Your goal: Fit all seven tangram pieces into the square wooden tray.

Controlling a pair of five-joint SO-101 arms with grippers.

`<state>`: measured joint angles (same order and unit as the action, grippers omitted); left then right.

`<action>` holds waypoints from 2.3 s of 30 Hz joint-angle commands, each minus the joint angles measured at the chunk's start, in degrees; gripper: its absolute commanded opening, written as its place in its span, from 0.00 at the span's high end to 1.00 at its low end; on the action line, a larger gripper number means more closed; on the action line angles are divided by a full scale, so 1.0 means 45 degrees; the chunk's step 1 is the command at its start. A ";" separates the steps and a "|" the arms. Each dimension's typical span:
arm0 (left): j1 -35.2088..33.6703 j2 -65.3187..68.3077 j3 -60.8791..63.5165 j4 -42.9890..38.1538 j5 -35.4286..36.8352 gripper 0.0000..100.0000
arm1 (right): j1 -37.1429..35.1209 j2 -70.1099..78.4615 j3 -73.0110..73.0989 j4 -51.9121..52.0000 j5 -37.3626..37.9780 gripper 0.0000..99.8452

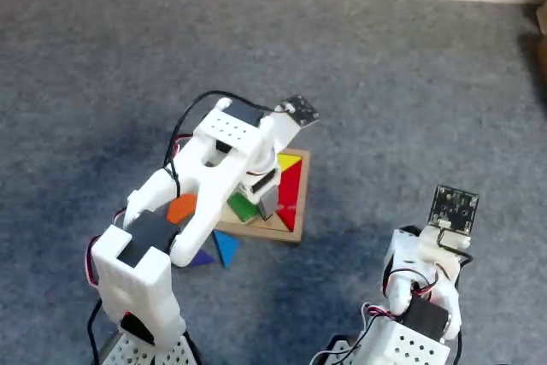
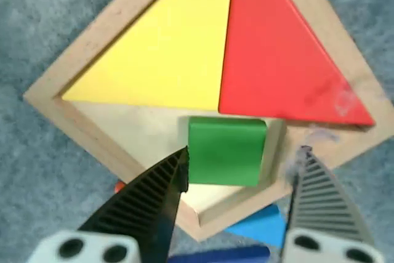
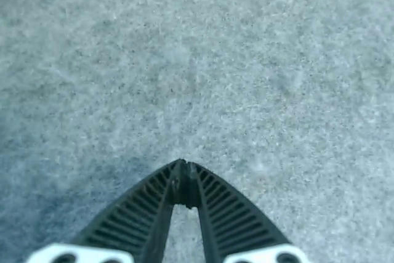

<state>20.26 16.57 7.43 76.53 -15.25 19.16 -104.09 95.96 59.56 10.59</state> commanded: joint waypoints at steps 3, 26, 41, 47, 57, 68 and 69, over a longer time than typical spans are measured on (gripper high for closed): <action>-0.0283 -0.0147 -0.1006 0.0703 -0.0039 0.73 | 0.0068 -0.0186 0.1182 -0.0283 -0.0020 0.99; -0.2530 -0.3702 -0.0049 0.2676 -0.0078 0.73 | 0.0049 -0.0186 0.1182 -0.0303 0.0000 0.99; -0.1026 -0.6906 0.7121 -0.0840 0.2794 0.73 | 0.0049 -0.0186 0.1201 -0.0303 0.0000 0.99; -0.0479 -0.6886 0.8488 -0.2501 0.4571 0.73 | 0.0049 -0.0186 0.1201 -0.0303 0.0000 0.99; -0.0557 -0.6867 1.0032 -0.4415 0.4767 0.73 | 0.0049 -0.0186 0.1201 -0.0303 0.0000 0.99; -0.0576 -0.5148 0.8840 -0.4181 0.6095 0.74 | 0.0049 -0.0186 0.1201 -0.0303 0.0000 0.99; -0.0576 -0.4718 0.8410 -0.3907 0.6095 0.75 | 0.0049 -0.0186 0.1201 -0.0303 0.0000 0.99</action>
<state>16.92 -10.07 51.56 57.54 11.30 19.16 -104.09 95.96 59.56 10.59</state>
